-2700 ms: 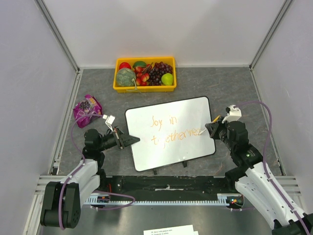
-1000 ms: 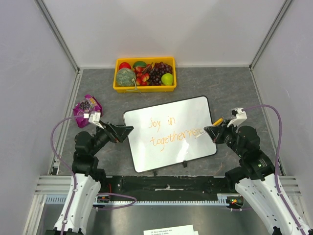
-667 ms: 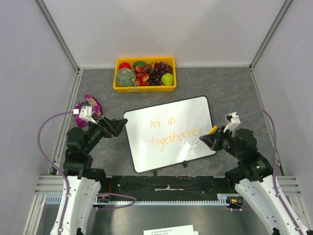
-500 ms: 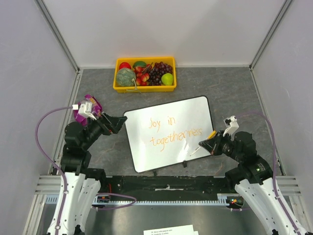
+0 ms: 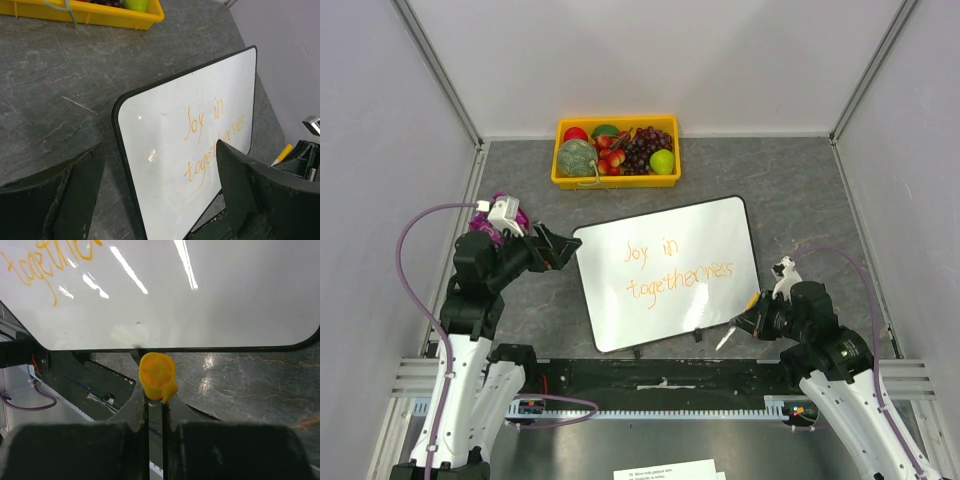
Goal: Write a sentence on the whiteboard
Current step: Put down the whiteboard marker without the cap at the corner of the board, then reset both arms
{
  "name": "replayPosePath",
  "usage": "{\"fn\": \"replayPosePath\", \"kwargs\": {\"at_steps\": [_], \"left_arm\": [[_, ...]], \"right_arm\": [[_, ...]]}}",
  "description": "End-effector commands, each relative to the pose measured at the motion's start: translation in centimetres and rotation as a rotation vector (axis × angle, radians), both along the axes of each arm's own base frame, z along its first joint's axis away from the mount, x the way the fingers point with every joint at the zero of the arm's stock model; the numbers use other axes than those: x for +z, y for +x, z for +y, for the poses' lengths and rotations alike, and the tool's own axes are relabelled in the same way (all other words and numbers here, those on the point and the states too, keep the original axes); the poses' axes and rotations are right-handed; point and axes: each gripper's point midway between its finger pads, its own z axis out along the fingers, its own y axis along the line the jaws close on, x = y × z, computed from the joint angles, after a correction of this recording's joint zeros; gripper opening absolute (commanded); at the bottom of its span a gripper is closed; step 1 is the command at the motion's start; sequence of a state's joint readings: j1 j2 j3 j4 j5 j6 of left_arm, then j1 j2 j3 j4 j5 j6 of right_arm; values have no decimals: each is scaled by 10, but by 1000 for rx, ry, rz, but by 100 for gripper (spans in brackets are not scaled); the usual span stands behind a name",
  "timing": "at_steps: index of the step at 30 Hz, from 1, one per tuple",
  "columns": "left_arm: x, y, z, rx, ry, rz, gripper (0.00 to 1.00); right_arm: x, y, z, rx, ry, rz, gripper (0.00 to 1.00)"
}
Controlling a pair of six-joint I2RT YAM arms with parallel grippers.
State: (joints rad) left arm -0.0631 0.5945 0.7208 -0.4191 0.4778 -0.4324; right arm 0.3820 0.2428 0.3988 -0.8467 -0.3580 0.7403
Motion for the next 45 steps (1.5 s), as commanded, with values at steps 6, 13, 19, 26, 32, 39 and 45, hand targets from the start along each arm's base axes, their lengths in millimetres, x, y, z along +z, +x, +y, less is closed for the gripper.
{"fn": "replayPosePath", "kwargs": {"at_steps": [6, 13, 19, 26, 32, 39, 45], "left_arm": [[7, -7, -2, -46, 44, -55, 95], [4, -8, -4, -61, 34, -40, 95], [3, -6, -4, -50, 19, -24, 97], [-8, 1, 2, 3, 22, 47, 98], [-9, 6, 17, 90, 64, 60, 99], [-16, 13, 28, 164, 83, 91, 99], [-23, 25, 42, 268, 87, 128, 99]], "right_arm": [[-4, 13, -24, -146, -98, -3, 25], [7, 31, -36, -227, -155, -44, 72], [33, 46, -37, -260, -134, -139, 98], [37, 70, -43, -327, -174, -170, 98], [44, 92, -48, -399, -187, -209, 98], [109, 128, -96, -571, -392, -473, 98], [139, 151, -125, -652, -592, -595, 98]]}}
